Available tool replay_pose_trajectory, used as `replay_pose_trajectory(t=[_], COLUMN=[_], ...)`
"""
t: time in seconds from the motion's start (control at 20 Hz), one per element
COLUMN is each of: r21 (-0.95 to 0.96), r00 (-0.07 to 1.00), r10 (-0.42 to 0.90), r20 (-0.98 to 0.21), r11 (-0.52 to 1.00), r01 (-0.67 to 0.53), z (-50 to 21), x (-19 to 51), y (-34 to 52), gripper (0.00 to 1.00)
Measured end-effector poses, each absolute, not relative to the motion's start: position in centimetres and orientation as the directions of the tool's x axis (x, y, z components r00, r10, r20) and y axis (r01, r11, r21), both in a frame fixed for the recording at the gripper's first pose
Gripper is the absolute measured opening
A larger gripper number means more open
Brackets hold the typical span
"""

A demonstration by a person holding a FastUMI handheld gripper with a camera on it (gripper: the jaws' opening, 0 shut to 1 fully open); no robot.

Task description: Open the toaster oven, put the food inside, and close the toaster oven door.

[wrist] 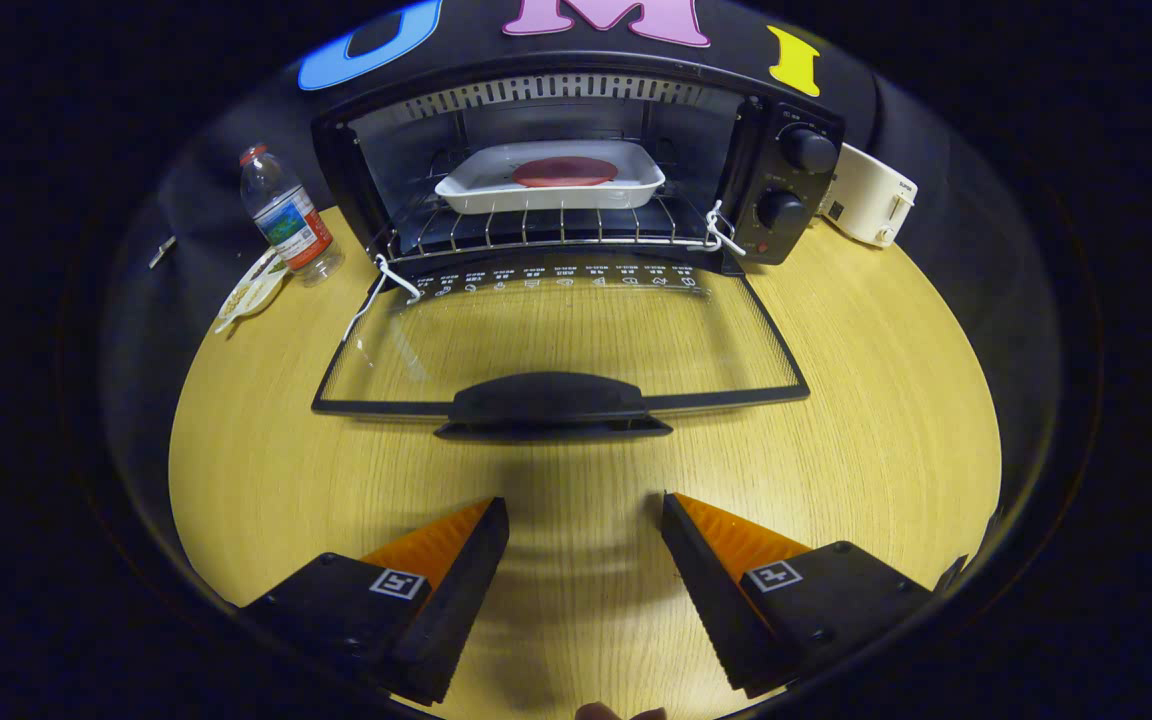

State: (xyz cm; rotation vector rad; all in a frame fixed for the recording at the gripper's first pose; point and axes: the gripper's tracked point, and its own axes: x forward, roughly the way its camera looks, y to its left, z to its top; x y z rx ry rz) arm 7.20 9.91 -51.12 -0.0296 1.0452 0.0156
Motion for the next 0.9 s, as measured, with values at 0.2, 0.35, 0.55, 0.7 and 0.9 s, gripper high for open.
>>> replay_pose_trajectory(t=[0.2, 0.35, 0.55, 0.7, 0.9], r21=[-0.017, -0.031, 0.018, 0.02, 0.038], r00=[0.48, 0.48, 0.534, 0.594, 0.674], r10=[-0.021, -0.019, 0.031, 0.053, 0.084], r20=[-0.877, -0.877, -0.845, -0.802, -0.734], r11=[1.0, 0.999, 0.999, 0.998, 0.996], r01=[0.013, -0.016, -0.029, -0.063, -0.083], z=[-51.1, -50.3, -47.9, -45.9, -42.6], x=[9.3, 9.2, 9.1, 9.8, 11.1], y=[10.9, 10.9, 10.9, 11.1, 11.7], gripper=[1.0, 1.0, 0.99, 0.99, 1.0])
